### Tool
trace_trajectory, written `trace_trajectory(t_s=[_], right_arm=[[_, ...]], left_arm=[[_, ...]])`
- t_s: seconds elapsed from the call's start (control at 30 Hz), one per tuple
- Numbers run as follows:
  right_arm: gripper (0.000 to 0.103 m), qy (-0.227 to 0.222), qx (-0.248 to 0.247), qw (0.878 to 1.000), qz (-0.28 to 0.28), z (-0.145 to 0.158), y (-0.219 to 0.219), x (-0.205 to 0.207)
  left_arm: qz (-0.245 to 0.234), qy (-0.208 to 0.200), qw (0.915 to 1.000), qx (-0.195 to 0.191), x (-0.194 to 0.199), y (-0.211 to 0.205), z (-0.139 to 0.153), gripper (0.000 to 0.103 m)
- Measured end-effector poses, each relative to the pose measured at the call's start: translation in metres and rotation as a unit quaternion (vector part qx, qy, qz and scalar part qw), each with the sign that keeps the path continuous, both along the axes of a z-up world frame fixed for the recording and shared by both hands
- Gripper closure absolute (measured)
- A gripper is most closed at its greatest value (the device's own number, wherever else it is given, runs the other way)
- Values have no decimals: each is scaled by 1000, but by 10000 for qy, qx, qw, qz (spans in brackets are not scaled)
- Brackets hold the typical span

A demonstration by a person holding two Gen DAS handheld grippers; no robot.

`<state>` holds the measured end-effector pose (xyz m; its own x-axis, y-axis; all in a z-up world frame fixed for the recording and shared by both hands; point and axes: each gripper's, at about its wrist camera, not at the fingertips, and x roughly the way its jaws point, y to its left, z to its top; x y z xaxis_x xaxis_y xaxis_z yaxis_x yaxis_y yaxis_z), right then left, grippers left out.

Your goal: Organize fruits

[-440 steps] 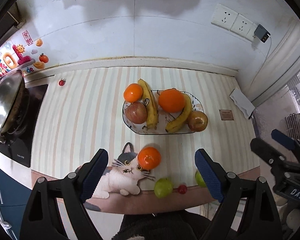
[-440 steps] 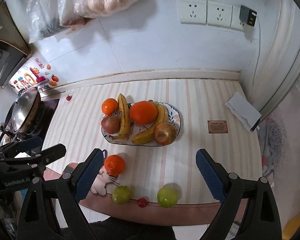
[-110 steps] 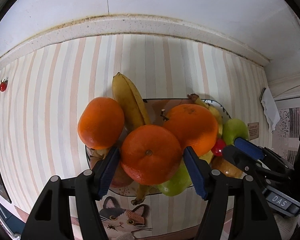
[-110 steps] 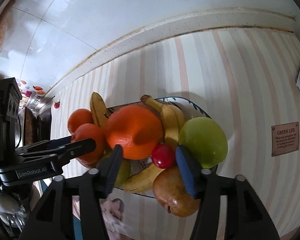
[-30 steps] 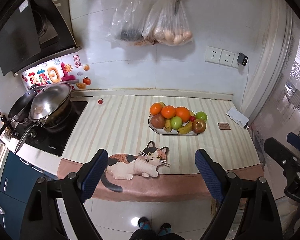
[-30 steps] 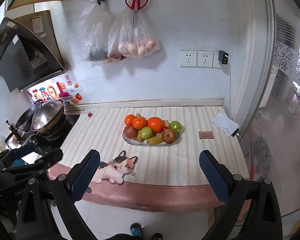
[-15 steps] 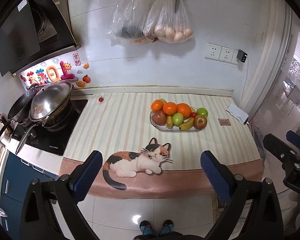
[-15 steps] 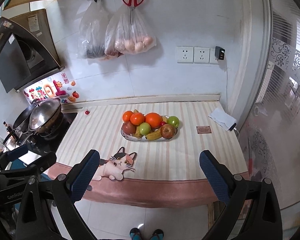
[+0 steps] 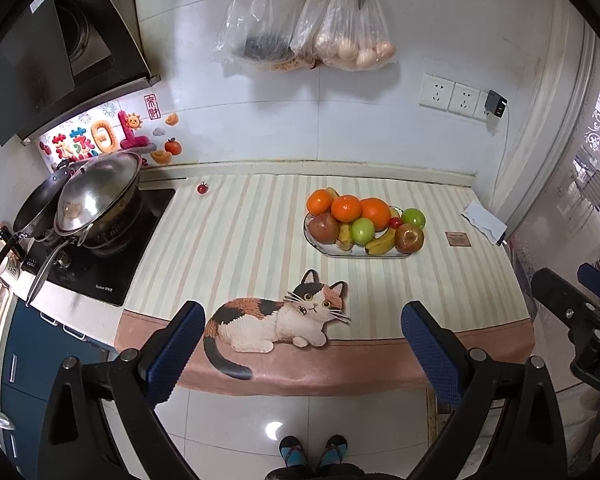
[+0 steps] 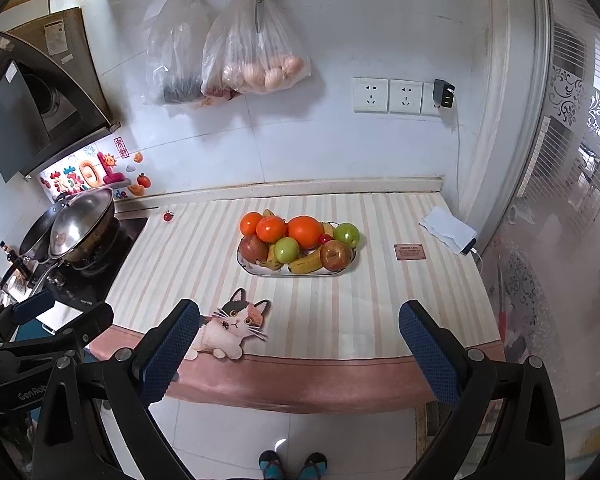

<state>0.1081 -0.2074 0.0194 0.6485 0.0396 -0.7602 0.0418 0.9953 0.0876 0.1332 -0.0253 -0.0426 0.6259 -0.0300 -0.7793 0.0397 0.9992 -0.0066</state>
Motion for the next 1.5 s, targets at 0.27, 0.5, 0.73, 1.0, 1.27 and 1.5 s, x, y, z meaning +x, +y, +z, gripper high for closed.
trace_trajectory(t_s=[0.27, 0.5, 0.73, 1.0, 1.27, 1.5], right_arm=[[1, 60, 18, 10000, -24, -6, -2, -2], [1, 72, 25, 10000, -25, -8, -4, -5], [1, 89, 17, 9999, -44, -10, -7, -11], [1, 52, 29, 10000, -62, -8, -13, -16], [1, 24, 52, 10000, -51, -6, -11, -20], [1, 12, 74, 10000, -35, -4, -10, -23]], left_arm=[[-11, 0, 10000, 2, -2, -2, -1, 2], [-17, -10, 10000, -7, -3, -2, -1, 2], [-8, -29, 10000, -4, -4, -3, 1, 2], [-20, -71, 10000, -13, -7, -9, 6, 2], [1, -104, 9999, -16, -10, -13, 9, 2], [5, -107, 9999, -5, -11, -13, 9, 2]])
